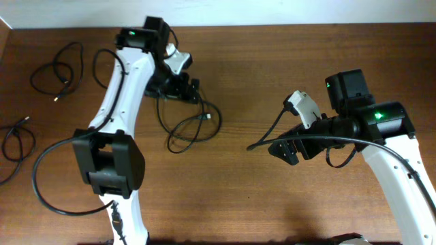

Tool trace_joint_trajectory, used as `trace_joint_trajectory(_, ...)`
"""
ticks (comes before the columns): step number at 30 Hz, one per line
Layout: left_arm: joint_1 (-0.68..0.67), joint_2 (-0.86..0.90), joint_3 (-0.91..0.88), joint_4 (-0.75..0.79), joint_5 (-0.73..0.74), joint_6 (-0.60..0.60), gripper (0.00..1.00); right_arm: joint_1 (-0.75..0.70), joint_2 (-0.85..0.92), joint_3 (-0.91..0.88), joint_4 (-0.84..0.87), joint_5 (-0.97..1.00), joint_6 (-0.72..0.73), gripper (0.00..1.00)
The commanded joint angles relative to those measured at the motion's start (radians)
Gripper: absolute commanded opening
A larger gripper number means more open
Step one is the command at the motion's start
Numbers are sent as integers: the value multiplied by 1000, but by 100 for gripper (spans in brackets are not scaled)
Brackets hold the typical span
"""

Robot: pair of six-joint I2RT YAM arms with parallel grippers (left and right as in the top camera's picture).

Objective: Untangle cables

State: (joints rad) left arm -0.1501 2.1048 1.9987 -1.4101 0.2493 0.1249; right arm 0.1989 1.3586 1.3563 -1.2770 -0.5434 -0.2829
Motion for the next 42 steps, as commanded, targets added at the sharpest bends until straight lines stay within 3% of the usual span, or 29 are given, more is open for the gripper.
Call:
trace_joint_trajectory(1,-5,7,-104,39,-60,-215,99,-3,-6,0,1,6,10,94)
trace_joint_trajectory(3,-4,7,-159,63,-60,-288,99,-3,-6,0,-3,6,11,95)
trace_joint_trajectory(10,-5,7,-342,113,-84,-303,99,-3,-6,0,-21,6,10,94)
trace_joint_trajectory(14,-5,7,-459,183,-143,-399,99,-3,-6,0,-23,6,10,95)
trace_joint_trajectory(24,-11,7,-628,278,-160,-417,100,-3,-6,0,-25,6,11,95)
trace_joint_trajectory(29,-12,7,-637,281,-160,-417,75,-3,-6,0,-25,6,11,94)
trace_joint_trajectory(35,-12,4,-637,318,-71,-443,88,-3,-6,0,-25,6,11,95)
trace_joint_trajectory(37,-12,4,-637,330,-39,-443,80,-3,-6,0,-25,6,11,95)
trace_joint_trajectory(38,-12,4,-637,333,-36,-443,59,-3,-6,0,-24,6,11,95)
trace_joint_trajectory(39,-12,4,-637,333,-35,-443,47,-3,-6,0,-24,6,11,95)
trace_joint_trajectory(40,-11,0,-636,342,-36,-443,44,-3,-6,0,-24,6,11,95)
trace_joint_trajectory(42,-11,-10,-634,350,-35,-443,55,-3,-6,0,-19,6,10,95)
